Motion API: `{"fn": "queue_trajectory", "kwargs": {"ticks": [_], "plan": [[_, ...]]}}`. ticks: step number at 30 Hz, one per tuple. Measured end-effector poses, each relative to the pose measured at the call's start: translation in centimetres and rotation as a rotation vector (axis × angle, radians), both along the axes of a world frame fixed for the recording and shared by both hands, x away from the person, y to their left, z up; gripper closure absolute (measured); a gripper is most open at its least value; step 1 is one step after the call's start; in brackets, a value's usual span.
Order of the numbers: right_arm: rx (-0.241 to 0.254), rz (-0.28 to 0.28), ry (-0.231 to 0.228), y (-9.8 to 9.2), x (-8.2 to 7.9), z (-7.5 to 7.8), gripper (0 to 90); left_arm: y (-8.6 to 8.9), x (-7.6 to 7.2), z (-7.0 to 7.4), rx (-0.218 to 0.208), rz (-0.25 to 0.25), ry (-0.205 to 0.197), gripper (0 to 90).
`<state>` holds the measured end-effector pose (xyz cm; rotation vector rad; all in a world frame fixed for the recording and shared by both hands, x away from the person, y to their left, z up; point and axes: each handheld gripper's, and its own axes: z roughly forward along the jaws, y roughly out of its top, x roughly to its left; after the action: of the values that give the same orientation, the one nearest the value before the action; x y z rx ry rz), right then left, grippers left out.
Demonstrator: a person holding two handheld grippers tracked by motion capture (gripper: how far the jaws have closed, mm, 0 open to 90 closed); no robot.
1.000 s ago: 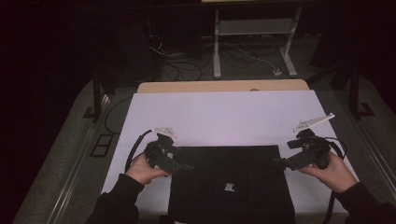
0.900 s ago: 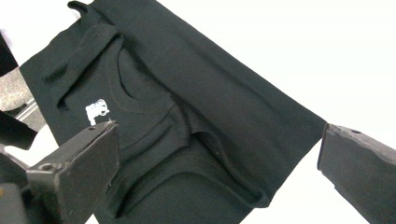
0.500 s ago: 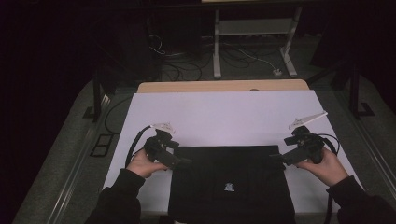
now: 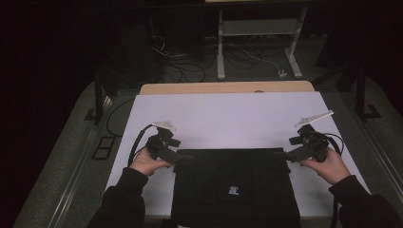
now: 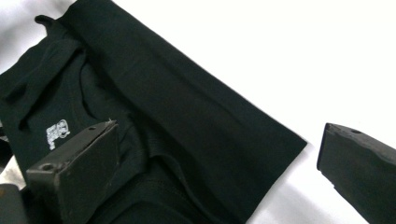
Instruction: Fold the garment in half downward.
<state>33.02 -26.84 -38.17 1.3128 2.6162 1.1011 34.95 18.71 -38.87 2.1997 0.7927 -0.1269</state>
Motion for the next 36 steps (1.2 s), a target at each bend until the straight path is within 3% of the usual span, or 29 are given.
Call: {"fn": "queue_trajectory", "kwargs": {"ticks": [2,6,8,17,21,28,31,36], "plan": [[0.000,-0.001,0.001,0.0,0.2,-0.2,0.0,0.0,0.2,-0.1,0.010,-0.001,-0.006,0.0],[-0.007,-0.010,0.000,0.0,0.5,-0.5,0.0,0.2,0.5,-0.3,-0.009,0.020,-0.008,0.0],[-0.056,-0.026,-0.058,0.1,0.5,-0.6,0.0,0.3,0.8,-0.3,-0.019,0.029,-0.011,0.0],[-0.042,-0.031,-0.037,-0.4,1.6,-1.4,0.0,1.5,1.9,-0.9,-0.032,0.069,-0.001,0.0],[-0.038,-0.029,-0.032,-0.5,2.0,-1.7,0.0,1.8,2.2,-1.1,-0.058,0.096,0.003,0.0],[-0.033,-0.015,-0.024,-0.4,2.5,-2.2,0.0,2.1,2.9,-1.8,-0.034,0.090,0.004,0.0],[-0.034,-0.005,-0.026,-0.5,2.7,-2.5,0.0,2.2,3.0,-2.0,-0.047,0.093,0.014,0.0],[-0.034,-0.002,-0.022,-0.7,2.9,-2.9,0.0,2.4,3.1,-2.4,-0.039,0.080,-0.005,0.0]]}}
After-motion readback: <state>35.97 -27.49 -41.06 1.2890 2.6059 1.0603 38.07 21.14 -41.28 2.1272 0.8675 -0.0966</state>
